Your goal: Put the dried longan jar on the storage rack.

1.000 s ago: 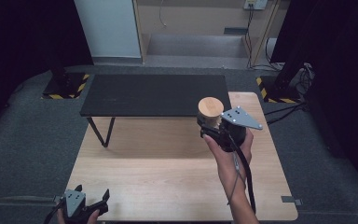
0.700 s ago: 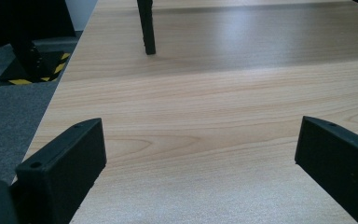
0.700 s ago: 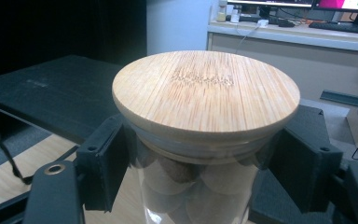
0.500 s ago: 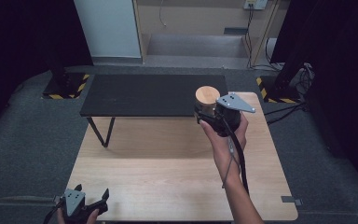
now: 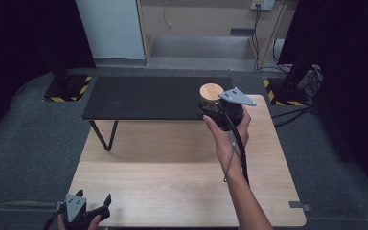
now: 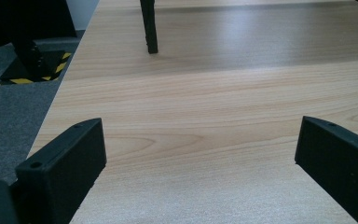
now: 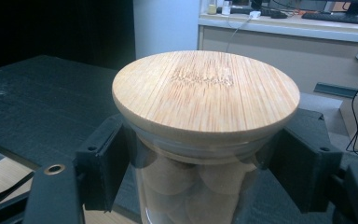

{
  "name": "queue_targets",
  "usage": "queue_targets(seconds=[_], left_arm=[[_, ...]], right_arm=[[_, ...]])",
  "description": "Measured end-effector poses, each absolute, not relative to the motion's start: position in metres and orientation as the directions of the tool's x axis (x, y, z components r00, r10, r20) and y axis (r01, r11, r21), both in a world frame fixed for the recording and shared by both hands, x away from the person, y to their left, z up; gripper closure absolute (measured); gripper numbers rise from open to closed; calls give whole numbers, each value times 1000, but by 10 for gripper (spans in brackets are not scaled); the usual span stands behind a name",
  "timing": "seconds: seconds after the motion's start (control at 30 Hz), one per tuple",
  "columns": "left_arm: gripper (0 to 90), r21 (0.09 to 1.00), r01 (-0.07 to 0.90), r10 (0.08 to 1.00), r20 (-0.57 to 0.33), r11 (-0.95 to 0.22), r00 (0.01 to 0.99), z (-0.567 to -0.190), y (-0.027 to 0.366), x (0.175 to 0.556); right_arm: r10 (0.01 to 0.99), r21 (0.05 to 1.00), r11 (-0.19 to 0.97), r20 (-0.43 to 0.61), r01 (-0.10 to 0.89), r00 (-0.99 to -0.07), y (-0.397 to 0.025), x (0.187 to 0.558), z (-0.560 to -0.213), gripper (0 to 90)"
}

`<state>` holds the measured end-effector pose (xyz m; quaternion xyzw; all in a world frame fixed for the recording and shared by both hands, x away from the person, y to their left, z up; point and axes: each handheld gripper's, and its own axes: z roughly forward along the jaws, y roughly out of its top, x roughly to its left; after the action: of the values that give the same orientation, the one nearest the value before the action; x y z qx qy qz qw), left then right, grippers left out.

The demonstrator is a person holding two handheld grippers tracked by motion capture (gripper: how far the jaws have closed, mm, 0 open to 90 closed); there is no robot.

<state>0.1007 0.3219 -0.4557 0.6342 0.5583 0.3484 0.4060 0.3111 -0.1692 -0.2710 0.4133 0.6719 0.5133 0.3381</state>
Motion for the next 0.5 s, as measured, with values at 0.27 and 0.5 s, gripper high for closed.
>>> queue_targets(seconds=[0.27,0.5], left_arm=[[7,902,428,990,-13,-48,139,-457,321,102],[7,903,428,990,-16,-45,138,-457,321,103]], right_arm=[[907,968,127,-24,218,-421,-166,325,-274,261],[911,965,125,-19,232,-411,-165,336,-276,260]])
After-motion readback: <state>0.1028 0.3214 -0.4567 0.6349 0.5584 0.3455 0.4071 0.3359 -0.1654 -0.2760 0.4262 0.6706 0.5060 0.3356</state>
